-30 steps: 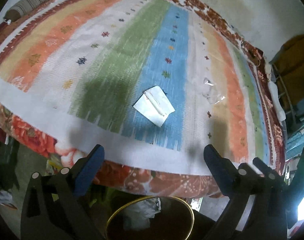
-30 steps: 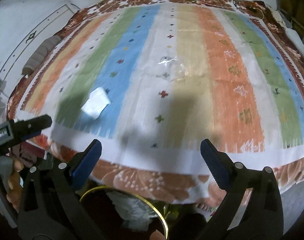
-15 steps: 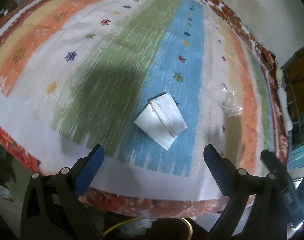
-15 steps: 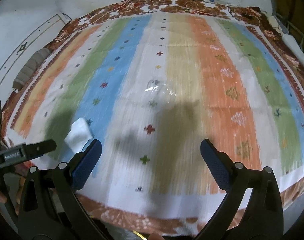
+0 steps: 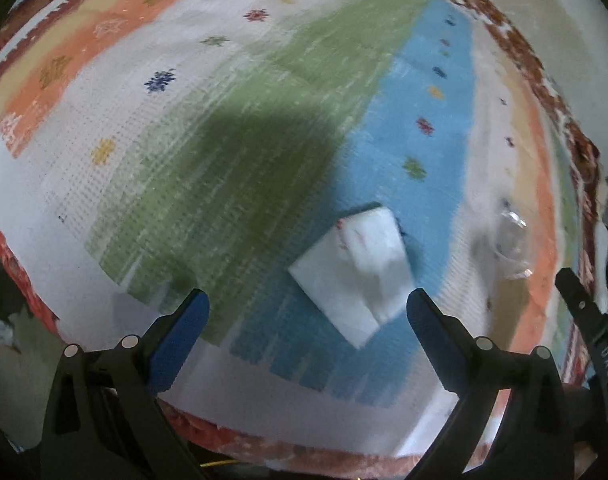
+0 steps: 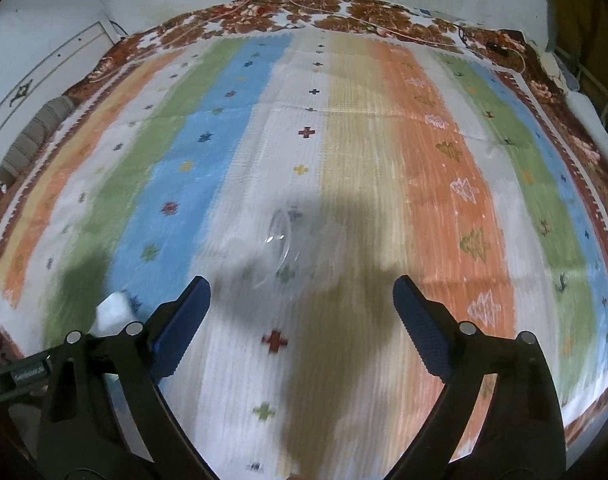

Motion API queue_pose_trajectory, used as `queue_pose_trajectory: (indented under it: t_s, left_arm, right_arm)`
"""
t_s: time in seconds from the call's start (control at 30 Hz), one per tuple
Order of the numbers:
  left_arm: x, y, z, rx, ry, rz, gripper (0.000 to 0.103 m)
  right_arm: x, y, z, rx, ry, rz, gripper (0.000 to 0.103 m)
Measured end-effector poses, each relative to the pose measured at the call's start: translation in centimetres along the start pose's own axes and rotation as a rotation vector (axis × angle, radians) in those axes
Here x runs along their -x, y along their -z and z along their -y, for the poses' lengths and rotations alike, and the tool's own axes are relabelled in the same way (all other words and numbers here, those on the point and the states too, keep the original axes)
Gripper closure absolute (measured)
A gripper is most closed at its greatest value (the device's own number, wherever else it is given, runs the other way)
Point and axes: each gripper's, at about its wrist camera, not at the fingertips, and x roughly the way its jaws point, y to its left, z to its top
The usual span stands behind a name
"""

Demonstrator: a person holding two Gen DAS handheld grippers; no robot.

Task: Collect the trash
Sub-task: 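Grasp the white tissue with the left gripper while the right gripper grasps the clear cup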

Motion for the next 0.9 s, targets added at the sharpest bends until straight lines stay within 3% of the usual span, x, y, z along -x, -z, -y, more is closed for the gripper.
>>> queue_pose_trajectory:
  t_s: [0.2, 0.3, 0.43, 0.57, 0.6, 0.63, 0.67, 0.73, 0.9]
  left_arm:
    - [-0.9, -0.5, 1.1, -0.016, -0.014, 0.025, 0.007]
    - [-1.3, -0.4, 2.1, -0.053, -0.026, 0.027, 0.013]
    - [-1.7, 0.0, 3.8, -0.142, -0.052, 0.037, 0.032]
    - [-1.5, 0.0, 4.5, -0.205, -0.071, 0.066, 0.075]
    - [-1.4, 0.0, 4.5, -0.217, -0.071, 0.067, 0.079]
    - [-1.3, -0.1, 4.6, -0.234, -0.071, 0.072, 0.084]
    - [-1.3, -0.1, 4.7, -0.245, -0.074, 0.080, 0.090]
    - [-0.7, -0.1, 4.7, -0.266, -0.077, 0.094, 0.095]
    - [0.6, 0.1, 4.5, -0.256, -0.037, 0.087, 0.096]
  right_arm:
    - [-3.0, -1.4, 0.4, -0.025, -0.009, -0.042, 0.035]
    - [-4.1, -1.8, 0.4, -0.020, 0.009, -0.060, 0.048]
    - [-5.1, -1.7, 0.8, -0.032, 0.020, -0.080, 0.068]
    - [-4.7, -1.3, 1.1, -0.022, 0.026, -0.063, 0.075]
    - [-4.6, -1.3, 1.1, -0.017, 0.032, -0.059, 0.077]
    - [-4.3, -1.1, 1.0, -0.005, 0.039, -0.052, 0.091]
    - [-4.1, -1.0, 0.9, 0.003, 0.041, -0.057, 0.098]
    - [-3.6, -0.6, 1.0, 0.011, 0.039, -0.060, 0.100]
    - [-1.5, 0.2, 0.9, 0.040, 0.024, -0.043, 0.100]
